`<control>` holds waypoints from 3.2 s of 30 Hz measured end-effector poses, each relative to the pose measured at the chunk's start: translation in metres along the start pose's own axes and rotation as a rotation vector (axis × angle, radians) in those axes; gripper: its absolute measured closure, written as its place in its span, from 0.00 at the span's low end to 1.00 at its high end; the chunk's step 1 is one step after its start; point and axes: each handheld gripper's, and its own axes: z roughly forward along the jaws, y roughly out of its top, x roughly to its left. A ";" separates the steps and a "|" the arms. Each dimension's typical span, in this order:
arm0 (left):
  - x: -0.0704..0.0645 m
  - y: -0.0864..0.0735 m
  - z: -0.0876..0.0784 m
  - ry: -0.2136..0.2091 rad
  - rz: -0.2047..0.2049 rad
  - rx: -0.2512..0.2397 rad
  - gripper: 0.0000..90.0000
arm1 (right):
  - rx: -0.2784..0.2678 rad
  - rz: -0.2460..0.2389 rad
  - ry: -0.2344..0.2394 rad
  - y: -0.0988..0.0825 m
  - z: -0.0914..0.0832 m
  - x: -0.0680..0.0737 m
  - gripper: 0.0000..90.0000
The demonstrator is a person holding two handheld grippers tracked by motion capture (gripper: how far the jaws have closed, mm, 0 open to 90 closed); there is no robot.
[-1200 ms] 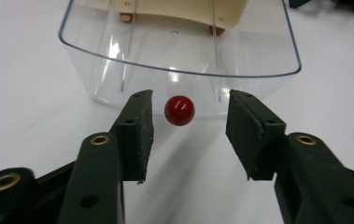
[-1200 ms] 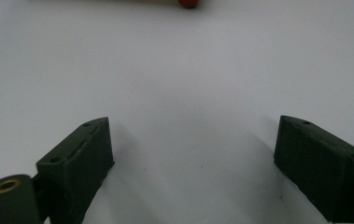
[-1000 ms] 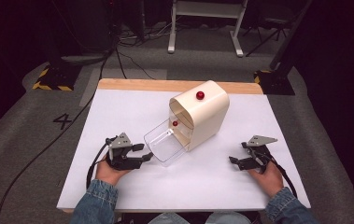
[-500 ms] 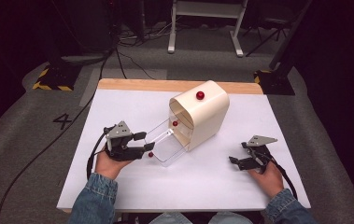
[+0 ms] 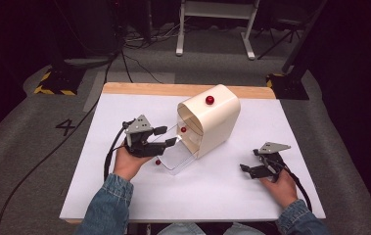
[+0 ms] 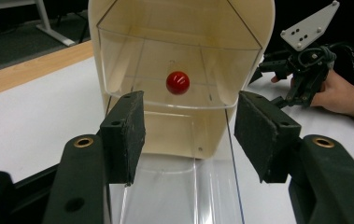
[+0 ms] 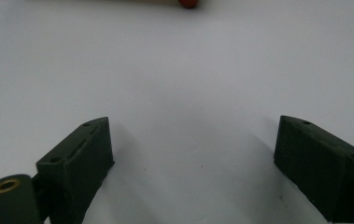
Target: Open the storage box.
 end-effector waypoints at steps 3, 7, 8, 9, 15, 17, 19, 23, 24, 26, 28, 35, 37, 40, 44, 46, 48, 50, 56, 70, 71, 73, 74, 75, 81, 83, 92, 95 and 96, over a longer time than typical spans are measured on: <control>0.002 0.002 0.009 -0.006 0.006 -0.011 0.48 | 0.000 0.000 0.000 0.000 0.000 0.000 0.13; 0.007 0.003 0.022 -0.023 -0.007 -0.024 0.48 | 0.000 0.000 0.000 0.000 0.000 0.000 0.13; 0.007 0.003 0.024 -0.023 -0.010 -0.028 0.48 | 0.000 0.000 0.000 0.000 0.000 0.000 0.13; 0.007 0.002 0.027 -0.024 -0.013 -0.033 0.48 | 0.000 0.000 0.000 0.000 0.000 0.000 0.13; 0.009 0.000 0.038 -0.006 -0.007 -0.005 0.53 | 0.000 -0.001 -0.001 0.000 0.000 0.000 0.13; 0.010 0.000 0.039 -0.003 -0.007 -0.008 0.54 | 0.000 0.000 0.000 0.000 0.000 0.000 0.13; 0.011 0.000 0.044 -0.004 -0.016 -0.016 0.58 | 0.000 -0.001 -0.001 0.000 0.000 0.000 0.13; 0.011 0.001 0.048 -0.018 -0.014 -0.021 0.67 | 0.000 -0.004 -0.002 0.000 0.000 0.000 0.13; 0.011 0.001 0.048 -0.018 -0.014 -0.021 0.69 | -0.001 -0.006 -0.003 0.000 0.000 0.000 0.13; 0.012 0.000 0.050 -0.030 -0.026 -0.012 0.73 | -0.003 -0.008 -0.006 0.000 0.000 0.001 0.13; 0.011 0.000 0.050 -0.030 -0.022 -0.010 0.78 | -0.004 -0.009 -0.005 0.000 0.000 0.001 0.13; 0.009 0.000 0.050 -0.017 0.004 -0.008 0.82 | -0.004 -0.009 -0.005 0.000 0.000 0.001 0.14; 0.008 0.001 0.048 -0.012 0.018 -0.001 0.82 | -0.004 -0.009 -0.005 0.000 -0.001 0.001 0.14; 0.007 0.001 0.044 -0.010 0.016 0.001 0.82 | -0.005 -0.013 -0.005 0.000 -0.001 0.001 0.14; 0.006 0.000 0.036 -0.006 0.025 0.011 0.82 | -0.008 -0.018 -0.007 0.000 -0.001 0.002 0.15; 0.005 -0.002 0.031 -0.001 0.027 0.007 0.82 | -0.008 -0.018 -0.006 0.000 -0.001 0.002 0.15; 0.005 -0.005 0.025 0.004 0.028 0.008 0.82 | -0.008 -0.018 -0.004 0.000 -0.001 0.001 0.15; 0.004 -0.008 0.020 0.007 0.025 0.009 0.82 | -0.009 -0.019 -0.003 0.000 -0.001 0.002 0.16; 0.003 -0.012 0.007 0.018 0.024 0.005 0.82 | -0.008 -0.015 0.006 0.000 -0.001 0.001 0.16; 0.002 -0.025 -0.015 0.032 0.018 0.003 0.82 | -0.007 -0.011 0.009 0.000 -0.001 0.000 0.16; 0.002 -0.026 -0.015 0.024 0.009 0.005 0.82 | -0.007 -0.011 0.009 0.000 -0.001 0.000 0.16; 0.004 -0.028 -0.015 0.016 0.005 0.003 0.81 | -0.007 -0.011 0.009 0.000 -0.001 0.000 0.16; 0.004 -0.028 -0.015 0.016 0.005 0.003 0.80 | -0.007 -0.011 0.009 0.000 -0.001 0.000 0.16; 0.005 -0.029 -0.016 0.012 -0.001 -0.005 0.77 | -0.007 -0.011 0.009 0.000 -0.001 0.000 0.16; 0.007 -0.030 -0.018 0.006 -0.016 -0.005 0.63 | -0.007 -0.011 0.009 0.000 -0.001 0.000 0.16; 0.008 -0.031 -0.020 0.004 -0.021 -0.001 0.61 | -0.007 -0.012 0.009 0.000 -0.001 0.000 0.16; 0.009 -0.038 -0.031 0.027 -0.030 0.006 0.55 | -0.007 -0.012 0.009 0.000 -0.001 0.000 0.16; 0.008 -0.040 -0.034 0.046 -0.023 0.011 0.53 | -0.007 -0.012 0.009 0.000 -0.001 0.000 0.16; 0.007 -0.041 -0.036 0.054 -0.020 0.015 0.53 | -0.007 -0.012 0.009 0.000 -0.001 0.000 0.16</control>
